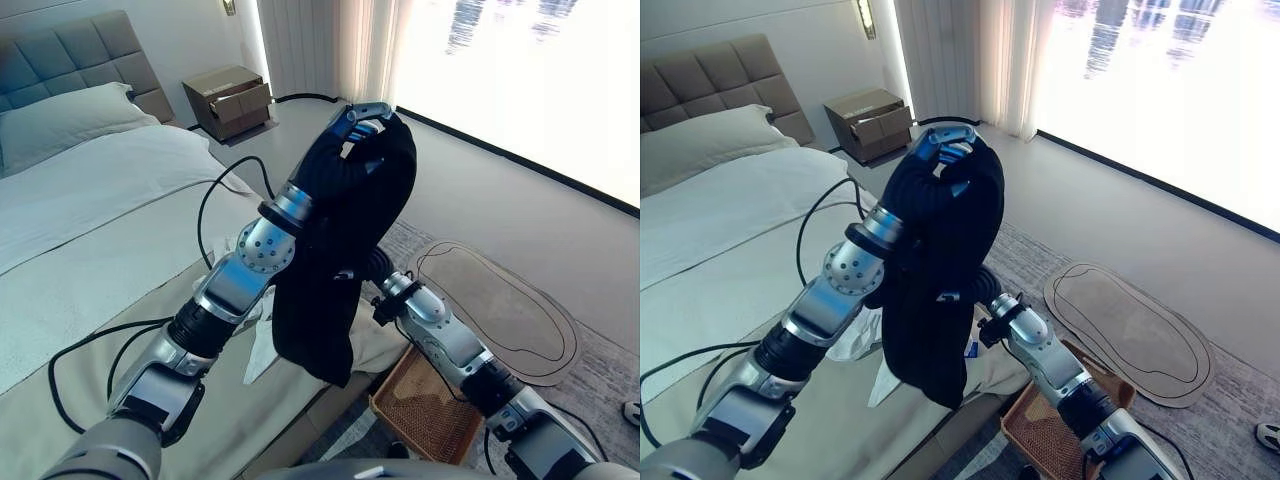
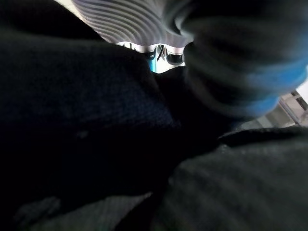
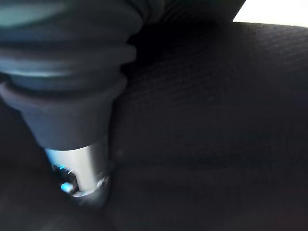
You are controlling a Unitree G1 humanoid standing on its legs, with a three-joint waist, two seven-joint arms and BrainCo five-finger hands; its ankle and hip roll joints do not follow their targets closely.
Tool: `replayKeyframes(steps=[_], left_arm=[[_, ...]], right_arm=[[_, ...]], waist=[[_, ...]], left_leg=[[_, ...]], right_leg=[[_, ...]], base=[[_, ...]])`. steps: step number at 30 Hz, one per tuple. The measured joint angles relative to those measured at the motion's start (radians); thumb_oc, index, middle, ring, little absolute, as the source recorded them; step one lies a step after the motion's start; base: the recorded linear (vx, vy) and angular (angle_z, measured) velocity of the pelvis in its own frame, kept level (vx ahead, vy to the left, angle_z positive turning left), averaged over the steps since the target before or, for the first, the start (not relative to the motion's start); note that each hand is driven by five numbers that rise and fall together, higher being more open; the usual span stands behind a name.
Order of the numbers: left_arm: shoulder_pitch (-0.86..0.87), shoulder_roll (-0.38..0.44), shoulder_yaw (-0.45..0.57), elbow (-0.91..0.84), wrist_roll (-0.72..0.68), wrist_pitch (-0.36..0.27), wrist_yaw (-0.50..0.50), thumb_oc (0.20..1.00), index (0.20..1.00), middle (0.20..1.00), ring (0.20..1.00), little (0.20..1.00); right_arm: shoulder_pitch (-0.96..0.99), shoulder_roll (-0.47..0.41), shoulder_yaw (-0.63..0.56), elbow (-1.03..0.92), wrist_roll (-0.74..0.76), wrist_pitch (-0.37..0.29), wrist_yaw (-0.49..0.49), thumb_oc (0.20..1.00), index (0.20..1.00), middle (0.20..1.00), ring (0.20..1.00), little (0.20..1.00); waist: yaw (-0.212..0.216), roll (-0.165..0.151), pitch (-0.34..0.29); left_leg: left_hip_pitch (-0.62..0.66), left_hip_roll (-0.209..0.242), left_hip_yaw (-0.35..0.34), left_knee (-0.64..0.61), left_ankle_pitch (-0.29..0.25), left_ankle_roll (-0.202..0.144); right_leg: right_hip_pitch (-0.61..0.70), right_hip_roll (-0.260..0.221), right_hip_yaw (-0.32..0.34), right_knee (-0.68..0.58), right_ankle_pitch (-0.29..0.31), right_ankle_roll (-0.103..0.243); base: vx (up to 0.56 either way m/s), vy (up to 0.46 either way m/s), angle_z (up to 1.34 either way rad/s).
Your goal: Pick up clothes into the bucket
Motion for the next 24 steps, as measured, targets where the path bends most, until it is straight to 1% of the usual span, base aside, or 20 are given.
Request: replayKeyframes(steps=[3,9,13,15,19,21,24], left_arm=[[0.000,0.015,0.000,-0.015,-0.001,0.000,-0.002,0.200,0.200,0.200,0.200,0.200],[0.002,0.023,0.001,-0.015,-0.017,0.000,-0.002,0.200,0.200,0.200,0.200,0.200],[0.014,0.029,0.007,-0.016,-0.020,0.000,-0.001,0.200,0.200,0.200,0.200,0.200],[0.049,0.038,0.028,-0.015,-0.041,0.000,-0.001,0.200,0.200,0.200,0.200,0.200],[0.101,0.038,0.065,-0.015,-0.048,-0.008,0.000,0.200,0.200,0.200,0.200,0.200],[0.146,0.039,0.099,-0.011,-0.049,-0.017,0.005,0.200,0.200,0.200,0.200,0.200],[0.258,0.034,0.168,0.018,-0.046,-0.041,0.027,0.200,0.200,0.200,0.200,0.200]], right_arm=[[-0.002,-0.003,-0.002,0.048,-0.026,0.002,-0.031,0.200,0.200,0.200,0.200,0.200],[0.027,-0.008,-0.051,0.049,-0.026,0.001,-0.053,0.200,0.200,0.200,0.200,0.200],[0.082,-0.005,-0.123,0.038,-0.024,-0.003,-0.064,0.200,0.200,0.200,0.200,0.200],[0.123,-0.006,-0.170,0.037,-0.021,-0.012,-0.080,0.200,0.200,0.200,0.200,0.200],[0.163,-0.009,-0.229,0.024,-0.010,-0.031,-0.095,0.200,0.200,0.200,0.200,0.200],[0.184,-0.011,-0.255,0.010,-0.001,-0.046,-0.104,0.200,0.200,0.200,0.200,0.200],[0.229,-0.014,-0.309,-0.033,0.004,-0.064,-0.119,0.200,0.200,0.200,0.200,0.200]], waist=[[-0.001,0.001,0.000],[-0.002,0.002,-0.001],[-0.002,0.006,-0.004],[-0.002,0.012,-0.008],[-0.005,0.013,-0.008],[-0.006,0.014,-0.009],[-0.005,0.015,-0.009]], left_leg=[[0.000,0.000,0.000,0.000,0.000,0.000],[0.000,0.000,-0.002,0.000,0.000,0.000],[0.001,-0.001,-0.001,-0.001,0.000,0.000],[0.001,0.000,-0.001,-0.002,0.000,0.000],[0.001,0.001,0.001,-0.004,0.000,0.000],[0.002,0.002,0.009,-0.005,0.000,0.000],[0.002,0.003,0.019,-0.006,0.000,0.000]], right_leg=[[0.000,0.000,0.000,0.000,0.000,0.000],[0.001,0.000,-0.001,0.000,0.000,-0.001],[0.002,0.000,-0.001,0.000,0.000,-0.001],[0.001,0.000,-0.001,0.000,-0.001,-0.001],[-0.001,0.002,0.001,0.000,-0.001,-0.001],[-0.004,0.002,0.004,0.000,-0.001,-0.002],[-0.009,0.003,0.014,0.000,-0.001,-0.002]], base=[[0.00,0.000,0.00],[0.00,0.000,0.00],[0.00,0.000,0.00],[0.00,0.000,0.00],[0.00,0.002,-0.01],[0.00,0.005,-0.06],[0.00,-0.002,-0.08]])
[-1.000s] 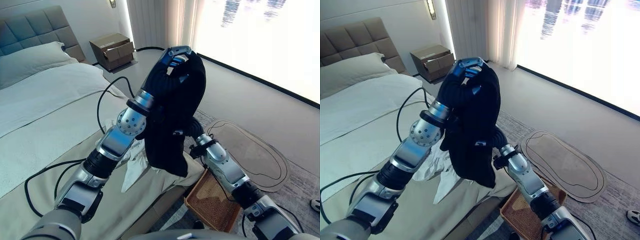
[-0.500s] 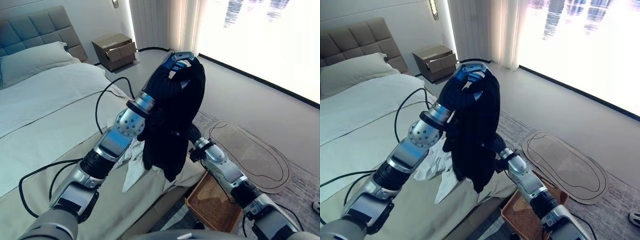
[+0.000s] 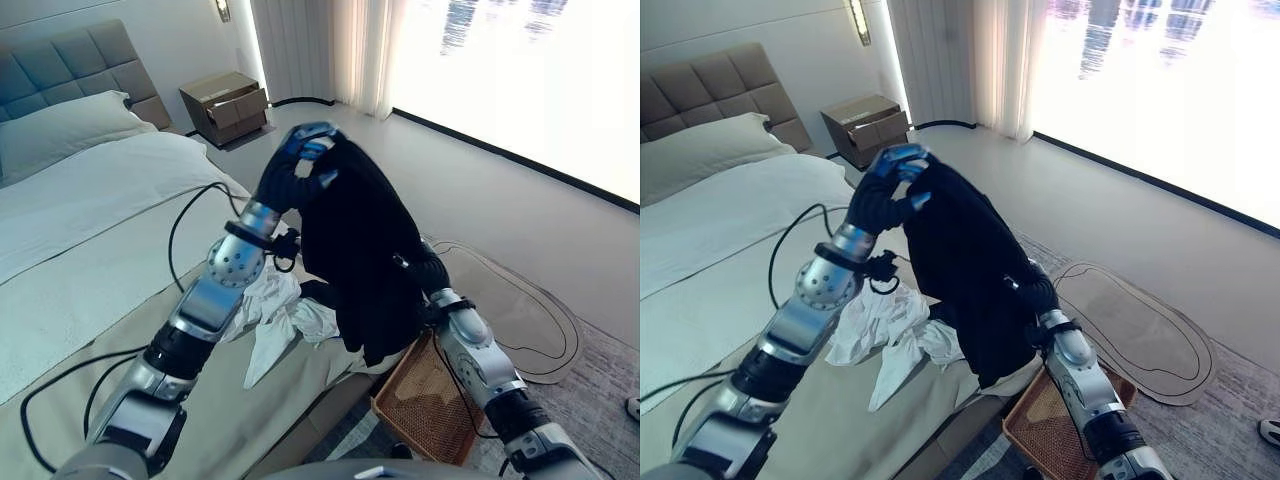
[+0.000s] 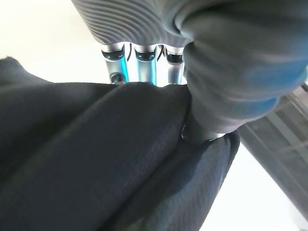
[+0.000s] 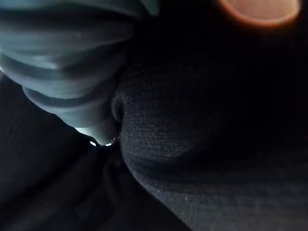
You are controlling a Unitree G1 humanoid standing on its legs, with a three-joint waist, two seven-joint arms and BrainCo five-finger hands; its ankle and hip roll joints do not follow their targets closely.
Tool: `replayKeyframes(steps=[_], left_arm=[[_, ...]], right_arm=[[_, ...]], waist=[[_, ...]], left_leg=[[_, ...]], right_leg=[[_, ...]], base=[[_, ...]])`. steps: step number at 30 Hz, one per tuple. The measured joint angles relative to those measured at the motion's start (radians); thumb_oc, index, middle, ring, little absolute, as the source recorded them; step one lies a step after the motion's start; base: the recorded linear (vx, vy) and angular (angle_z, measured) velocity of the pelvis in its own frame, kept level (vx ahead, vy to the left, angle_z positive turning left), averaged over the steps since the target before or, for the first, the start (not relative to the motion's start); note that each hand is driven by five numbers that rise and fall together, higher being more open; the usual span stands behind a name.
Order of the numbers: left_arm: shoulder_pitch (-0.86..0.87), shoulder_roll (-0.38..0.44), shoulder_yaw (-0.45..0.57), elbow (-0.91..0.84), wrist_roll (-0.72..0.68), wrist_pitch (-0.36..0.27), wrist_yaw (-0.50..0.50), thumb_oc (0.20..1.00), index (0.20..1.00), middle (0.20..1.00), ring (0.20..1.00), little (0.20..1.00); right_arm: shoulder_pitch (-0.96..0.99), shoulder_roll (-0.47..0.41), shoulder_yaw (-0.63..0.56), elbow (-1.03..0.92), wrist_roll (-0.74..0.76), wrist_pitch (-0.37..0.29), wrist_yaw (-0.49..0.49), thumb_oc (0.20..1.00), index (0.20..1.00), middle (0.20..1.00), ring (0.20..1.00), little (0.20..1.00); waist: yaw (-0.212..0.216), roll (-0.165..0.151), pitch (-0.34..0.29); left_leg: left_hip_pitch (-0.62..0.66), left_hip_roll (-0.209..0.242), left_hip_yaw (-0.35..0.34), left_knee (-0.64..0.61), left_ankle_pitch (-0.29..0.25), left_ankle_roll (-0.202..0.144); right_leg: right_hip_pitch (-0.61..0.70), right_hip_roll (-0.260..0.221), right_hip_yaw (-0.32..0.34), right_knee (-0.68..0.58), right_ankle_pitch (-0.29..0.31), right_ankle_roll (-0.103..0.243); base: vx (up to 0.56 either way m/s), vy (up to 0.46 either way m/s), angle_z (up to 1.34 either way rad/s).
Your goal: Pick up clothes into the bucket
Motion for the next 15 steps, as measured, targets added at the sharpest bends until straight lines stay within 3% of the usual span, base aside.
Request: replayKeyframes(steps=[5,6,7,9,11,15], left_arm=[[0.113,-0.014,0.012,0.062,0.008,-0.017,0.025,0.200,0.200,0.200,0.200,0.200],[0.156,-0.020,0.012,0.065,0.009,-0.017,0.025,0.454,0.454,0.454,0.454,0.454],[0.171,-0.025,0.012,0.069,0.009,-0.017,0.025,0.520,0.520,0.520,0.520,0.520],[0.208,-0.053,0.020,0.097,0.004,-0.025,0.022,1.000,1.000,1.000,1.000,1.000],[0.256,-0.088,0.053,0.129,-0.035,-0.052,0.008,1.000,1.000,1.000,1.000,1.000],[0.348,-0.106,0.065,0.220,-0.096,-0.046,-0.037,1.000,1.000,1.000,1.000,1.000]], right_arm=[[0.036,0.000,-0.063,-0.024,0.001,-0.032,-0.031,0.200,0.200,0.200,0.200,0.200],[0.047,0.003,-0.082,-0.030,0.001,-0.040,-0.038,0.200,0.200,0.200,0.200,0.200],[0.048,0.003,-0.086,-0.031,0.001,-0.044,-0.046,0.200,0.200,0.200,0.200,0.200],[0.059,0.005,-0.125,-0.035,0.001,-0.047,-0.070,0.200,0.200,0.200,0.200,0.200],[0.074,0.006,-0.190,-0.034,0.001,-0.050,-0.102,0.200,0.200,0.200,0.200,0.200],[0.099,-0.001,-0.313,-0.034,0.004,-0.061,-0.165,0.200,0.200,0.200,0.200,0.200]], waist=[[-0.001,-0.001,0.001],[-0.002,-0.001,0.001],[-0.001,-0.002,0.002],[0.001,-0.003,0.002],[0.001,-0.005,0.003],[0.000,-0.007,0.005]], left_leg=[[0.001,0.002,0.004,-0.001,0.000,0.000],[0.001,0.004,0.006,-0.001,0.000,0.000],[0.001,0.004,0.006,-0.001,0.000,0.000],[0.002,0.006,0.007,-0.001,0.000,0.000],[0.003,0.007,0.009,-0.001,-0.001,0.000],[0.003,0.012,0.021,-0.001,-0.002,0.000]], right_leg=[[-0.002,0.002,0.004,0.000,0.000,0.000],[-0.002,0.004,0.005,-0.002,0.000,0.000],[-0.002,0.004,0.005,-0.001,0.000,0.000],[-0.002,0.006,0.007,-0.002,0.000,0.000],[-0.003,0.008,0.012,-0.002,-0.001,0.001],[-0.009,0.012,0.021,-0.004,-0.004,0.002]], base=[[0.00,0.003,-0.03],[0.00,0.000,0.00],[0.00,0.000,0.00],[0.00,0.000,0.00],[-0.01,-0.003,-0.03],[-0.01,-0.011,-0.09]])
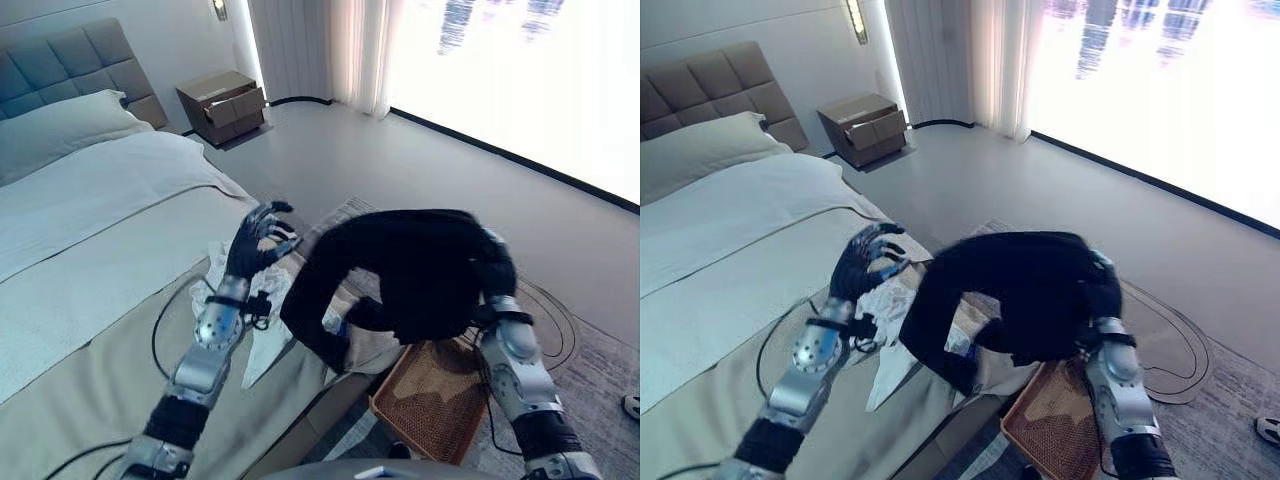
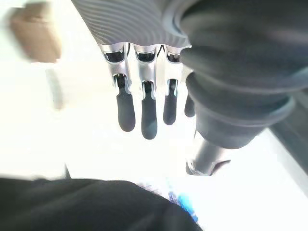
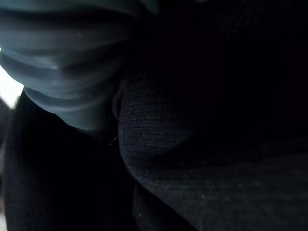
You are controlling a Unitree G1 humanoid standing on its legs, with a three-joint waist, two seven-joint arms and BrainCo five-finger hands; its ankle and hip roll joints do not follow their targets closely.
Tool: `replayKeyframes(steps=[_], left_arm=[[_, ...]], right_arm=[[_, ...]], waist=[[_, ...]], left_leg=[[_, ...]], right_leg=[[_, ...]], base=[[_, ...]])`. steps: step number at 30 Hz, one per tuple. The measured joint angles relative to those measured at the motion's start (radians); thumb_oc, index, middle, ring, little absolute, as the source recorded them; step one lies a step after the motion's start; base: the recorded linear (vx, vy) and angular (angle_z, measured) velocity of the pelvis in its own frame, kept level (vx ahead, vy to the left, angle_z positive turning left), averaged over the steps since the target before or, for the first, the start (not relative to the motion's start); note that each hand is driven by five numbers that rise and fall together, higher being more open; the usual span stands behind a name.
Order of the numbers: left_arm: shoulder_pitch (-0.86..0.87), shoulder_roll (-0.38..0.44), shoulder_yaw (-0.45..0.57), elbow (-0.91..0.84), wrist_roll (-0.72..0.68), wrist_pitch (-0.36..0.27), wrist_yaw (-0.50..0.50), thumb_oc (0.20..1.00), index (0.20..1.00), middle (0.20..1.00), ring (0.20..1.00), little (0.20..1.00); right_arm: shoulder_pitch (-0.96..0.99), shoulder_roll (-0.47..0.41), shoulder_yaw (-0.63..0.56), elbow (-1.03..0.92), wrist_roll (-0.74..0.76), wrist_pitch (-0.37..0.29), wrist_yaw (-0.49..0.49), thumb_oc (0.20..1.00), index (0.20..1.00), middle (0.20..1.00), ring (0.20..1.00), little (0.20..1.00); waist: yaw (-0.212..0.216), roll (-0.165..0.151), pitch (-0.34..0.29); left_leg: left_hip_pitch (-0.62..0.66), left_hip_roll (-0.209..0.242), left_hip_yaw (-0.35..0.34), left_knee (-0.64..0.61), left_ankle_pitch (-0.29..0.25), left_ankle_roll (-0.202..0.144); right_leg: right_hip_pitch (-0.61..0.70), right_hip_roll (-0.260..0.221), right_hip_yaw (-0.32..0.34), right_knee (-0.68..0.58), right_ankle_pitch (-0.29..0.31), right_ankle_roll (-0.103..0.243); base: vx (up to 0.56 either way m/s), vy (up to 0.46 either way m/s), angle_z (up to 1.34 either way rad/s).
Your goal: Pick up clothes into the bucket
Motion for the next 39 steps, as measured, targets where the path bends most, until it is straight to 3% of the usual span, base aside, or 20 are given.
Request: replayKeyframes(steps=[12,15,22,25,29,33,36,39], left_arm=[[0.161,0.005,0.014,0.120,-0.068,0.012,-0.121,1.000,1.000,1.000,1.000,1.000],[0.192,0.003,0.067,0.120,-0.084,0.012,-0.127,1.000,1.000,1.000,1.000,1.000],[0.227,-0.072,0.245,0.105,-0.220,0.004,-0.106,1.000,1.000,1.000,1.000,1.000],[0.243,-0.062,0.243,0.076,-0.220,0.000,-0.099,1.000,1.000,1.000,1.000,1.000],[0.243,-0.059,0.239,0.035,-0.220,-0.020,-0.087,1.000,1.000,1.000,1.000,1.000],[0.236,-0.055,0.239,0.019,-0.220,-0.041,-0.070,1.000,1.000,1.000,1.000,1.000],[0.200,-0.049,0.223,-0.005,-0.222,-0.058,-0.049,1.000,1.000,1.000,1.000,1.000],[0.158,-0.015,0.192,-0.040,-0.230,-0.077,-0.031,1.000,1.000,1.000,1.000,1.000]], right_arm=[[0.032,-0.120,-0.263,-0.067,0.000,-0.072,-0.084,0.200,0.200,0.200,0.200,0.200],[0.047,-0.145,-0.300,-0.083,0.002,-0.089,-0.083,0.200,0.200,0.200,0.200,0.200],[0.152,-0.102,-0.313,-0.086,0.010,-0.091,-0.062,0.200,0.200,0.200,0.200,0.200],[0.169,-0.060,-0.311,-0.063,0.007,-0.089,-0.061,0.200,0.200,0.200,0.200,0.200],[0.148,-0.049,-0.282,0.130,0.006,-0.081,-0.084,0.200,0.200,0.200,0.200,0.200],[0.131,-0.038,-0.251,0.229,0.005,-0.058,-0.113,0.200,0.200,0.200,0.200,0.200],[0.075,-0.038,-0.224,0.248,0.000,-0.049,-0.143,0.200,0.200,0.200,0.200,0.200],[-0.011,-0.039,-0.198,0.250,-0.012,-0.050,-0.169,0.200,0.200,0.200,0.200,0.200]], waist=[[-0.005,-0.014,0.011],[-0.006,-0.020,0.015],[-0.001,-0.026,0.018],[-0.001,-0.025,0.022],[0.000,-0.023,0.056],[-0.001,0.006,0.130],[-0.006,0.027,0.217],[-0.008,0.022,0.303]], left_leg=[[-0.012,0.004,0.016,0.000,-0.002,-0.001],[-0.014,0.005,0.021,0.000,-0.002,-0.001],[-0.016,0.006,0.023,0.000,-0.003,-0.001],[-0.026,0.005,0.025,0.000,-0.003,-0.001],[-0.032,0.004,0.036,0.001,-0.003,-0.001],[-0.060,0.002,0.037,0.033,-0.002,-0.001],[-0.119,0.003,0.036,0.092,-0.005,0.002],[-0.193,0.004,0.037,0.169,-0.021,0.016]], right_leg=[[-0.025,0.004,0.022,-0.001,-0.001,0.002],[-0.027,0.005,0.023,-0.001,-0.001,0.002],[-0.029,0.005,0.023,0.001,-0.003,0.001],[-0.045,0.005,0.027,0.004,-0.003,0.001],[-0.062,0.003,0.039,0.013,-0.005,-0.002],[-0.088,-0.003,0.047,0.040,-0.002,0.002],[-0.154,-0.011,0.056,0.108,-0.008,-0.007],[-0.257,-0.020,0.073,0.238,-0.047,-0.018]], base=[[-0.01,-0.007,-0.05],[0.00,-0.010,-0.01],[0.00,-0.011,0.00],[-0.04,-0.022,-0.03],[-0.06,-0.016,-0.08],[-0.12,-0.016,-0.05],[-0.18,-0.009,-0.03],[-0.14,-0.016,-0.05]])
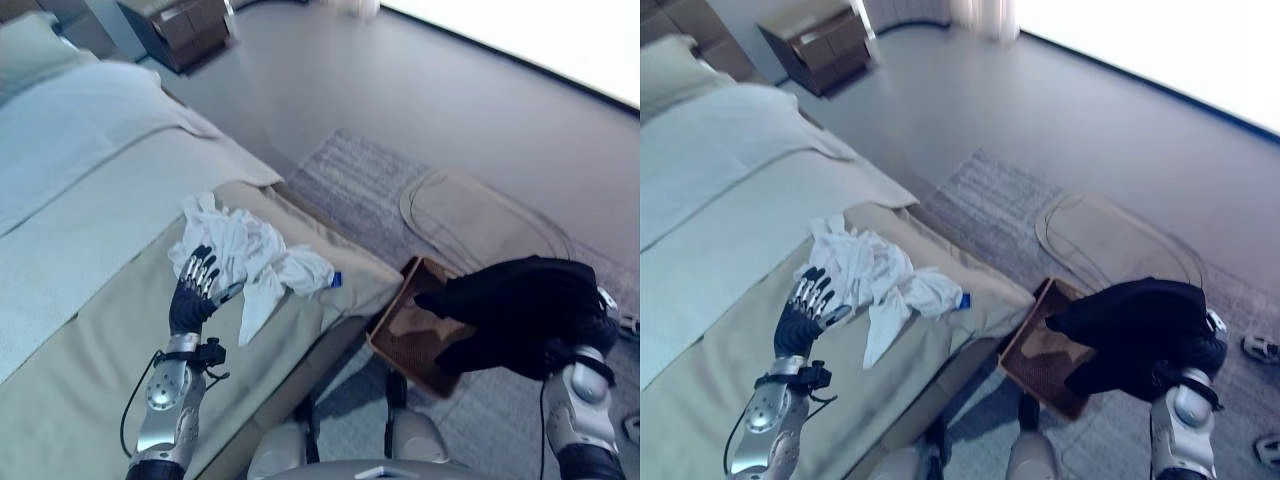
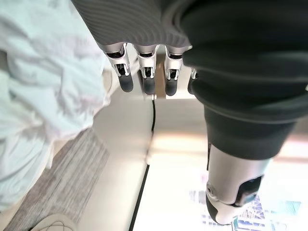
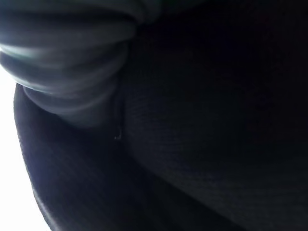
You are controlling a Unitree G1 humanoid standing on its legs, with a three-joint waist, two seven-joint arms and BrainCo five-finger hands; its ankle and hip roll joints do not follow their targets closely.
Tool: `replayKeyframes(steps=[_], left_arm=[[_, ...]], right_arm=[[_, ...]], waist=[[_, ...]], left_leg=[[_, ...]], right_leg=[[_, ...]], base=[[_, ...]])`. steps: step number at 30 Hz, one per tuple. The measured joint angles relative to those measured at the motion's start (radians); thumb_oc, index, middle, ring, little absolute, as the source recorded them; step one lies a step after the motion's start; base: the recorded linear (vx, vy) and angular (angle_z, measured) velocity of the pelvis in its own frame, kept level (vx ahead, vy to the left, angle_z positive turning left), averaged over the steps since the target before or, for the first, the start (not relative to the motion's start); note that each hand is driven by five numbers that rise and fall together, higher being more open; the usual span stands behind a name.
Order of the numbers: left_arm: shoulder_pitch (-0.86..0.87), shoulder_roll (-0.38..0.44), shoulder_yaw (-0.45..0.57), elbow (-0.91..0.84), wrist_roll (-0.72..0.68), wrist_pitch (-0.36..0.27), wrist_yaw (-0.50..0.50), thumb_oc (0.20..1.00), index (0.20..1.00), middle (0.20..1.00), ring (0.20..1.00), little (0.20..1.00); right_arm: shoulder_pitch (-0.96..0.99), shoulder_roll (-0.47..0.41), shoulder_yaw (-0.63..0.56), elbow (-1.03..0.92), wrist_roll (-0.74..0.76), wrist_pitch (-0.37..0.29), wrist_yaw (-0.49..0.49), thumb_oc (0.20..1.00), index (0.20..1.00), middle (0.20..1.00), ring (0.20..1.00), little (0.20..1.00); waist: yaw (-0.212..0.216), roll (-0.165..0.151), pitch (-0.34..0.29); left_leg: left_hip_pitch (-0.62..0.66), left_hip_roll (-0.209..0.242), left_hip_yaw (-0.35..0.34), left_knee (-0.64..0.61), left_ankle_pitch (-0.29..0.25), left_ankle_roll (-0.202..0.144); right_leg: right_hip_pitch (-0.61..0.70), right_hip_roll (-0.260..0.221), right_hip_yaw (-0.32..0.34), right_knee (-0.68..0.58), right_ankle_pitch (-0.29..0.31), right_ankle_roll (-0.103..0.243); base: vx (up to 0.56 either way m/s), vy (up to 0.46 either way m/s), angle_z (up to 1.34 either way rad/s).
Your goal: Pick up clothes into the bucket
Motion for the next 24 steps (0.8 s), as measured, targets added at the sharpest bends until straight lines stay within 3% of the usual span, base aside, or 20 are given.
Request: replayKeyframes(steps=[5,7,10,18,24], left_arm=[[-0.051,0.060,0.002,-0.027,-0.001,-0.021,0.048,1.000,1.000,1.000,1.000,1.000],[-0.054,0.067,0.005,-0.029,-0.001,-0.024,0.062,1.000,1.000,1.000,1.000,1.000],[-0.054,0.082,0.007,-0.088,-0.001,-0.034,0.081,1.000,1.000,1.000,1.000,1.000],[-0.078,0.080,-0.069,-0.135,-0.045,-0.046,0.089,1.000,1.000,1.000,1.000,1.000],[-0.056,0.082,-0.128,-0.141,-0.081,-0.049,0.089,1.000,1.000,1.000,1.000,1.000]], right_arm=[[-0.126,0.001,0.002,0.091,0.000,-0.004,-0.067,0.200,0.200,0.200,0.200,0.200],[-0.158,-0.004,0.002,0.122,0.000,-0.004,-0.082,0.200,0.200,0.200,0.200,0.200],[-0.220,-0.057,0.023,0.229,0.002,0.002,-0.102,0.200,0.200,0.200,0.200,0.200],[-0.350,-0.148,0.129,0.356,0.001,0.022,-0.134,0.200,0.200,0.200,0.200,0.200],[-0.505,-0.222,0.202,0.480,0.001,0.033,-0.143,0.200,0.200,0.200,0.200,0.200]], waist=[[-0.001,-0.031,0.071],[0.008,-0.030,0.088],[0.012,-0.029,0.127],[0.011,-0.018,0.146],[0.044,-0.004,0.144]], left_leg=[[-0.175,0.000,-0.002,0.178,-0.073,0.007],[-0.224,0.003,-0.002,0.226,-0.081,0.004],[-0.353,0.024,-0.004,0.373,-0.136,0.005],[-0.473,0.035,-0.013,0.481,-0.167,0.003],[-0.549,0.025,-0.027,0.484,-0.157,0.017]], right_leg=[[-0.217,-0.028,0.025,0.249,-0.100,-0.021],[-0.265,-0.029,0.032,0.294,-0.111,-0.025],[-0.386,-0.029,0.045,0.408,-0.146,-0.036],[-0.500,-0.033,0.054,0.503,-0.162,-0.049],[-0.566,-0.053,0.032,0.521,-0.164,-0.050]], base=[[-0.15,-0.021,0.01],[-0.11,-0.005,-0.04],[-0.10,0.012,-0.06],[-0.02,0.008,-0.03],[0.00,0.000,0.15]])
